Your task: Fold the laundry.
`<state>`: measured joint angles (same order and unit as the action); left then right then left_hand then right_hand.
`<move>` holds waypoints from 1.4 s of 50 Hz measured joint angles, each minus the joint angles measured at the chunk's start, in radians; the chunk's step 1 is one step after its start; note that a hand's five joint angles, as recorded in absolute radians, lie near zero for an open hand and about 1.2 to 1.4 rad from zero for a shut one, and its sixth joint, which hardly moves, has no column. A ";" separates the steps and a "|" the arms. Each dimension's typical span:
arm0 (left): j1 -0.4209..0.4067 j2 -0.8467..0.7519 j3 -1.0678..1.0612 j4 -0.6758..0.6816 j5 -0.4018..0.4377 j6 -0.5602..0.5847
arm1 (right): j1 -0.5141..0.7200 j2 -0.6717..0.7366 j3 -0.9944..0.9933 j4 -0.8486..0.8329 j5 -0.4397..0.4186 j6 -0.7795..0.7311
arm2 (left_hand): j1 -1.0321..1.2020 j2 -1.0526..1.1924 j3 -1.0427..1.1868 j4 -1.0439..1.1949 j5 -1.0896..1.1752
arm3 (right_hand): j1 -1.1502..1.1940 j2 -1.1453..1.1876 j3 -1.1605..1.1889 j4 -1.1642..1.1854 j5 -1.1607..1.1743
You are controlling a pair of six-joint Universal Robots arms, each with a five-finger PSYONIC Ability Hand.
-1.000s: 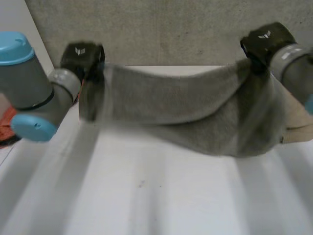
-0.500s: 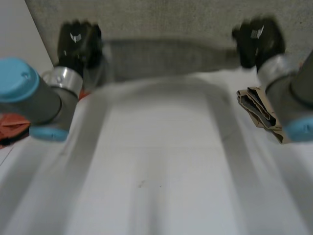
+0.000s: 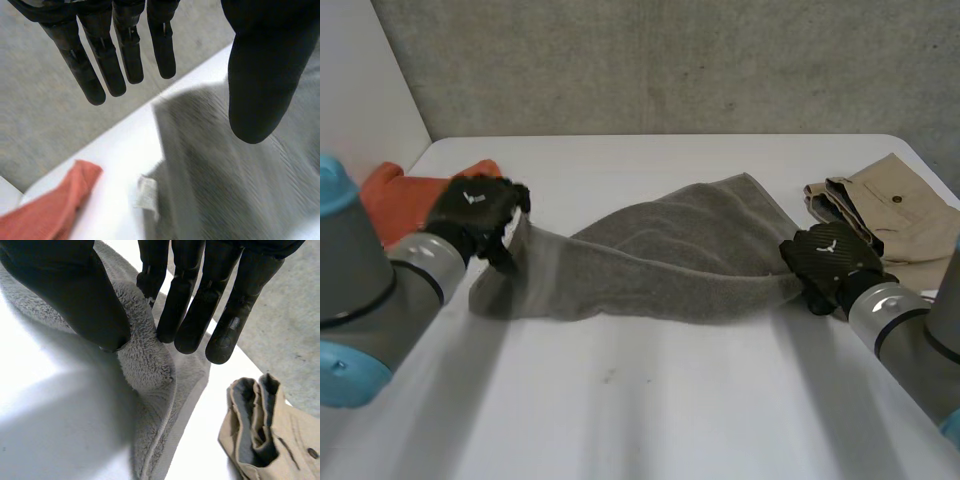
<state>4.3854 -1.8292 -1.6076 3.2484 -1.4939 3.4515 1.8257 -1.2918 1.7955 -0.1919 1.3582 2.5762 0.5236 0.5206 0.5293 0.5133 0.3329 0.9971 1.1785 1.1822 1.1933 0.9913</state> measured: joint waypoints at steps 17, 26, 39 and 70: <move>-0.001 -0.215 0.281 -0.054 0.029 0.004 | -0.015 -0.016 0.033 -0.006 -0.022 -0.001 | 0.000 0.000 0.000 -0.001 0.000 | -0.001 0.000 0.000 0.000 0.000; -0.009 -0.389 0.420 -0.101 0.122 0.008 | -0.016 -0.014 0.034 -0.007 -0.021 -0.002 | 0.000 -0.003 -0.006 -0.004 -0.006 | 0.000 0.000 0.000 0.000 0.000; -0.009 -0.511 0.542 -0.155 0.156 0.051 | -0.034 -0.012 0.035 -0.006 -0.022 -0.007 | 0.074 0.069 0.057 0.075 0.081 | 0.000 0.000 0.000 0.000 0.000; -0.034 0.245 -0.033 -0.292 -0.004 0.184 | -0.137 -0.337 -0.067 0.462 -0.013 -0.446 | 0.630 0.672 0.668 0.685 0.637 | 0.000 0.000 0.000 0.000 0.000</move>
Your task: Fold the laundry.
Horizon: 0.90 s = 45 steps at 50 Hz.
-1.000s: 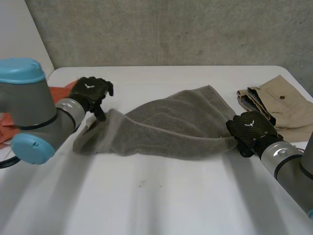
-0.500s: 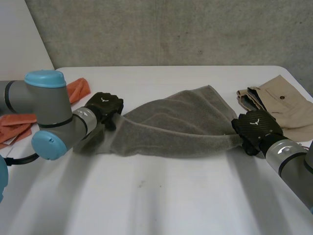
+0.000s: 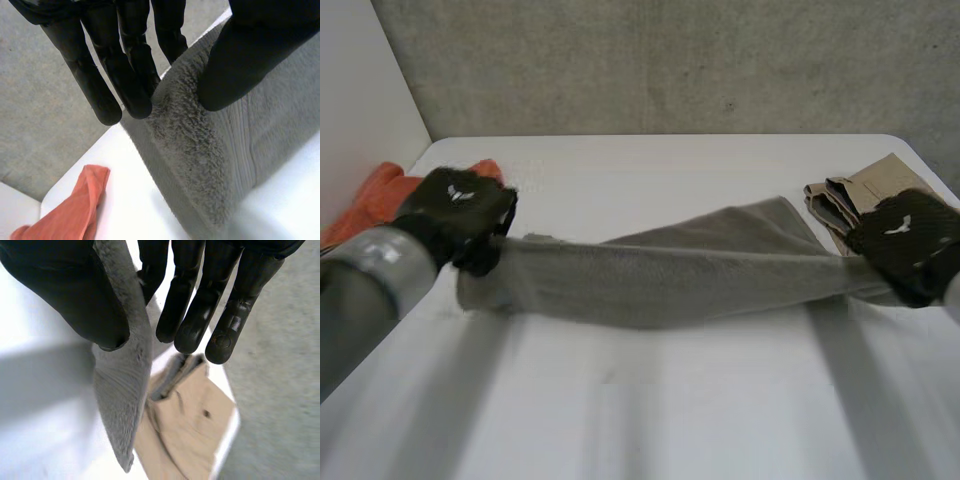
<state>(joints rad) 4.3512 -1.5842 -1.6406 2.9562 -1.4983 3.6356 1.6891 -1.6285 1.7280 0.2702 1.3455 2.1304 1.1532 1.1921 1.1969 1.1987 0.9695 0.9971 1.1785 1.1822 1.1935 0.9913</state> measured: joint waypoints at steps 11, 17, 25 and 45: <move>0.006 0.291 -0.209 -0.069 0.008 0.127 | -0.054 -0.146 -0.082 0.140 -0.026 -0.061 | 0.000 0.003 0.000 0.003 0.000 | 0.015 0.000 0.000 0.000 0.000; 0.005 0.167 -0.181 0.049 0.003 0.129 | -0.033 -0.029 -0.114 0.107 -0.030 -0.028 | 0.000 0.005 0.000 0.003 0.000 | 0.015 0.000 0.000 0.000 0.000; 0.008 -0.230 0.059 0.226 -0.016 0.127 | 0.069 0.306 -0.300 0.024 0.084 0.000 | 0.000 0.006 0.000 0.004 0.000 | 0.015 0.000 0.000 0.000 0.000; 0.002 -0.422 0.653 0.800 -0.092 0.095 | 0.172 0.498 -0.908 -0.541 0.248 0.277 | 0.000 0.006 0.000 0.004 0.000 | 0.015 0.000 0.000 0.000 0.000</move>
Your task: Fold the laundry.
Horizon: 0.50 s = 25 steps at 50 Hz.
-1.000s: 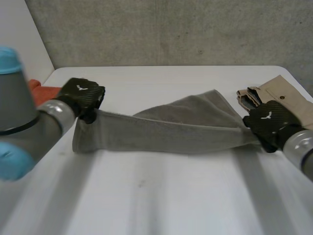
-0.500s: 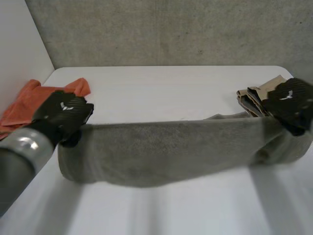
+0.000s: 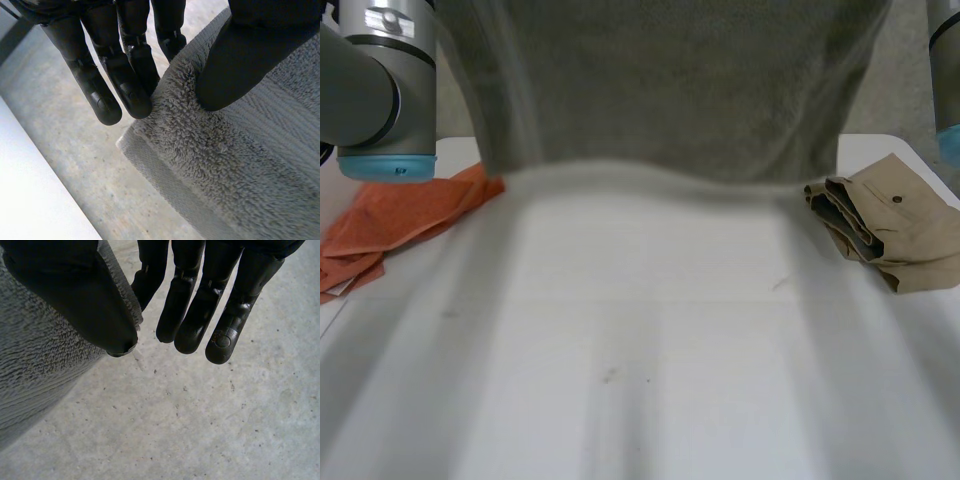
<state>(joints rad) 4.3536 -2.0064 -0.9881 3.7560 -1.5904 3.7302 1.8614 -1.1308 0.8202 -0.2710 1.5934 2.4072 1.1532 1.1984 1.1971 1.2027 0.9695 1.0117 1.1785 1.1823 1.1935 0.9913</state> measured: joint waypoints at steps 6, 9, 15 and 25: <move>0.003 0.048 -0.133 0.007 -0.001 -0.045 | 0.000 -0.005 0.067 0.002 -0.004 0.001 | 0.000 0.000 0.000 0.000 0.000 | 0.000 0.000 0.000 0.000 0.000; 0.006 0.067 -0.254 -0.005 0.000 -0.065 | -0.002 -0.005 0.152 0.009 -0.017 -0.002 | 0.000 0.001 0.000 0.000 0.000 | 0.000 0.000 0.000 0.000 0.000; 0.011 0.072 -0.487 -0.017 0.007 -0.068 | -0.008 0.006 0.373 0.022 -0.075 -0.012 | 0.000 0.002 0.000 0.000 0.000 | 0.000 0.000 0.002 0.000 0.000; 0.008 0.091 -0.799 -0.086 0.010 -0.026 | -0.013 0.034 0.731 0.049 -0.176 -0.095 | 0.000 0.002 0.000 0.000 0.000 | 0.000 0.000 0.004 0.000 0.000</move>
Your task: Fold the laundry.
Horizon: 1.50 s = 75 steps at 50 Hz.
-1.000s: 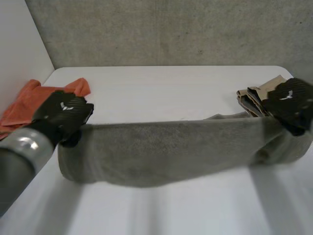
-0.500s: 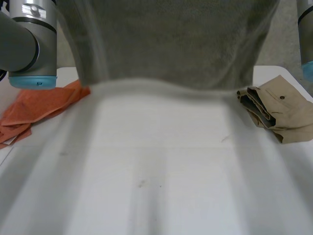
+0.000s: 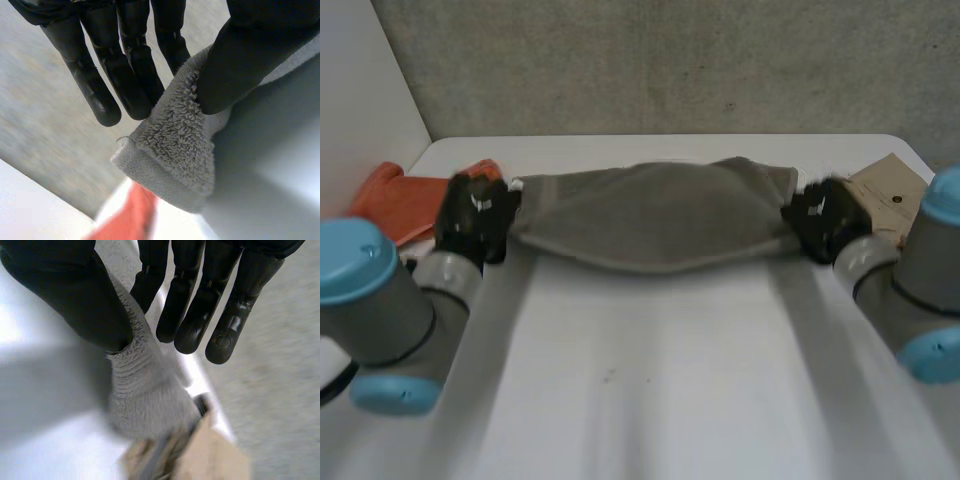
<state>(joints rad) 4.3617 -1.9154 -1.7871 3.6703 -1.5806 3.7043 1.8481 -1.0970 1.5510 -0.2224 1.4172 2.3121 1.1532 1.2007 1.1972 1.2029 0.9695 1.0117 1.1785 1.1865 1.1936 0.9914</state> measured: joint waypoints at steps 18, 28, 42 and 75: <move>0.003 0.407 -0.187 -0.810 0.000 0.183 | -0.159 -0.350 0.230 0.738 -0.019 -0.281 | 0.000 0.000 0.000 0.000 0.000 | 0.000 0.000 0.000 0.000 0.000; 0.012 0.318 -0.125 -0.705 -0.005 0.217 | -0.175 -0.296 0.130 0.650 -0.044 -0.273 | 0.000 0.000 0.000 0.000 0.001 | 0.000 0.000 0.000 0.000 0.000; 0.001 -0.186 0.238 -0.271 -0.088 0.213 | -0.009 0.106 -0.250 0.229 0.104 -0.190 | 0.000 0.000 0.000 0.000 0.001 | 0.000 0.000 0.000 0.000 0.000; -0.071 -0.217 0.299 -0.068 -0.142 0.203 | -0.079 0.038 -0.234 0.147 0.097 0.142 | -0.964 -0.995 -0.984 -0.998 -0.920 | -0.807 -0.955 -0.967 -0.954 -0.920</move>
<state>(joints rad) 4.2910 -2.1322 -1.4881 3.6023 -1.7227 3.9072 1.7695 -1.0591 1.3168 -0.0752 1.5143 2.4537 0.1890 0.2058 0.2136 0.2051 0.0493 0.2046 0.2232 0.2192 0.2395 0.0717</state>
